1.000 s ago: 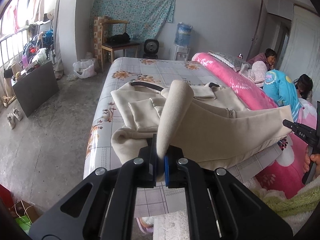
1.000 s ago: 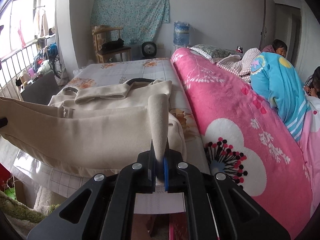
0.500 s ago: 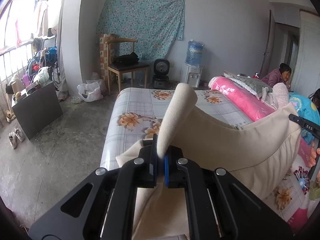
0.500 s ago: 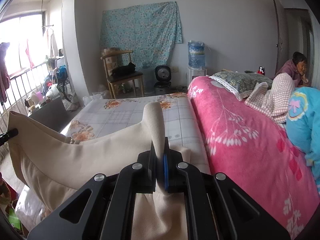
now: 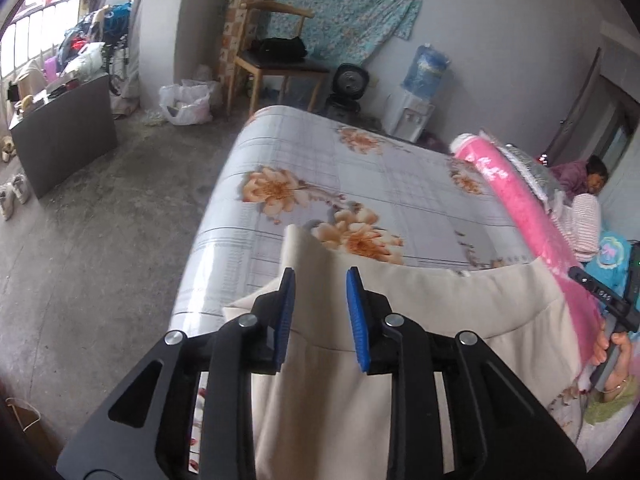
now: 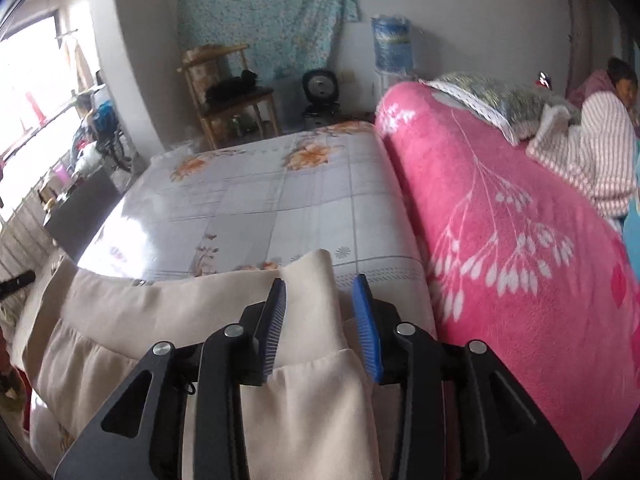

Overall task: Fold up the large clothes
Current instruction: 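Lay the folded jacket down and open both tools, then press and smooth the folded jacket flat with both tools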

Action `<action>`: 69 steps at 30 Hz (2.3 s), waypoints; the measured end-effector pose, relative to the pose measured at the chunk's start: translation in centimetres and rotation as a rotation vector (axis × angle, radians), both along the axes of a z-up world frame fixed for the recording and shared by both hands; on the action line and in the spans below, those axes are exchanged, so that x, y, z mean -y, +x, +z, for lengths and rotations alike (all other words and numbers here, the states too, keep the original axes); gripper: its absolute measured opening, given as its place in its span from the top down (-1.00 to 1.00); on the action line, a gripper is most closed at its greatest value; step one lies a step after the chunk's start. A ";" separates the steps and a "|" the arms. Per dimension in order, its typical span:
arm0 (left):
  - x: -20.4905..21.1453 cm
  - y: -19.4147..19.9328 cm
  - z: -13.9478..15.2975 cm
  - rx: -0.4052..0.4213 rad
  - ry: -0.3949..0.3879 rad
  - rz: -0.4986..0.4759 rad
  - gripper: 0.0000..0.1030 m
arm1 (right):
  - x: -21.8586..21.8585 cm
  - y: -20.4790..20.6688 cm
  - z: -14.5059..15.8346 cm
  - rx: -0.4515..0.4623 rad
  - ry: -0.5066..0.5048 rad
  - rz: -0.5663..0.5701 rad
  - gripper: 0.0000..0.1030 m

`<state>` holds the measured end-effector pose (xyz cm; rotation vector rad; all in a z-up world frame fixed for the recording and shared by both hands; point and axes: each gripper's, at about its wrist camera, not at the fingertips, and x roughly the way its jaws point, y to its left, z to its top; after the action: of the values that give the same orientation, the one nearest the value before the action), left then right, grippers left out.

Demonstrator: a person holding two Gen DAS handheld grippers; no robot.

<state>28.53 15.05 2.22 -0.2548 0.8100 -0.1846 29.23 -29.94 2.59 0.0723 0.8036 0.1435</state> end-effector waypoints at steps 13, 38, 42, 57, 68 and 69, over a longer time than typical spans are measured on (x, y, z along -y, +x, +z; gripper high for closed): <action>-1.3 -3.9 -3.8 -0.179 -0.057 0.045 0.52 | 4.7 -5.4 -1.9 -0.187 -0.056 -0.077 0.76; 6.9 -12.3 -6.4 -0.141 0.176 -0.125 0.04 | -6.1 -12.5 -5.5 -0.258 -0.156 0.077 -0.05; 6.0 -13.4 -3.7 -0.053 0.126 -0.114 -0.07 | -8.8 -13.0 -1.4 -0.146 -0.110 0.128 -0.05; 8.0 -12.0 -5.3 -0.032 0.175 -0.042 -0.62 | -17.7 -12.0 -3.7 -0.097 -0.110 0.216 -0.31; 4.3 -10.9 -6.0 -0.095 0.159 0.064 -0.63 | -13.5 -13.3 -2.3 -0.040 -0.247 0.172 -0.50; 3.7 -10.6 -6.4 -0.124 0.146 0.074 -0.63 | -11.6 -13.4 -2.1 -0.042 -0.221 0.118 -0.51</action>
<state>17.95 11.38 -4.21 -0.1594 0.9313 -0.0398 15.85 -18.37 0.49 -0.1819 0.8616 0.1646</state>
